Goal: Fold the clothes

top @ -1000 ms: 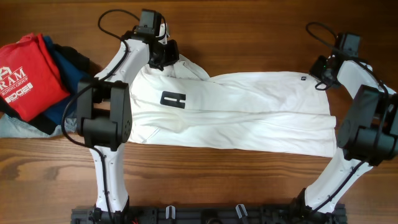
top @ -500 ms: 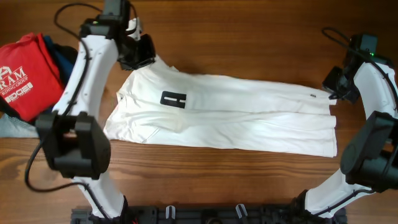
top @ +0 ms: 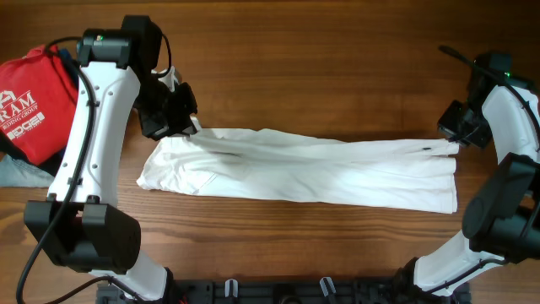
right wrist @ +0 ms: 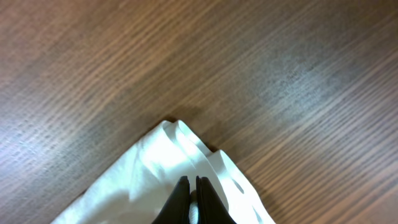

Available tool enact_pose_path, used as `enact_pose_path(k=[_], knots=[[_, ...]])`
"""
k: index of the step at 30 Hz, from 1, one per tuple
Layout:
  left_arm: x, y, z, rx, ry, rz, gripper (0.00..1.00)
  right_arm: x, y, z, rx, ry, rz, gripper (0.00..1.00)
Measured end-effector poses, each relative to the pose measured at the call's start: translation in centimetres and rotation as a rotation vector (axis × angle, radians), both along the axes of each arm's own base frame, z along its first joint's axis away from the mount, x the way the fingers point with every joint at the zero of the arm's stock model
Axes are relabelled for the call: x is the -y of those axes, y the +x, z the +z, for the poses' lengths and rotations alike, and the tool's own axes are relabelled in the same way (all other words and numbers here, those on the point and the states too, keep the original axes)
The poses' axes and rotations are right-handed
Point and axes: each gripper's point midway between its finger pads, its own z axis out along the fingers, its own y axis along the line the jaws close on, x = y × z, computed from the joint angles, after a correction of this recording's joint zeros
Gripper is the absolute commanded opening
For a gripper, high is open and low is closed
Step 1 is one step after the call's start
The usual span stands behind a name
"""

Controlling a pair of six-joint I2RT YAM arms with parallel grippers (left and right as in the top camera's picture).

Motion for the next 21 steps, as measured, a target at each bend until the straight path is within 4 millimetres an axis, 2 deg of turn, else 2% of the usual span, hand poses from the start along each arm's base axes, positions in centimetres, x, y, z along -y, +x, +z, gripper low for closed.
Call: enact_pose_path(k=[3,5,10,14,21], knots=[[-0.1,-1.3,0.1,-0.057,0.003,0.0,0.04,0.2,-0.6,0.0,-0.02,0.0,-0.009,0.04],[0.0,-1.4,0.1,-0.057,0.004,-0.004,0.04,0.4,-0.8,0.0,-0.025,0.001,-0.016,0.04],[2.2,-2.1,0.1,-0.057,0.006,-0.081,0.04,0.5,-1.1,0.0,-0.036,-0.009,-0.016,0.04],[3.2,-2.7,-0.1,-0.066,0.008,-0.119,0.04,0.7,-1.7,0.1,-0.066,-0.023,-0.017,0.04],[4.1,-7.3,-3.7,-0.253,0.044,-0.189,0.04,0.8,-1.8,0.1,-0.071,-0.03,-0.018,0.04]])
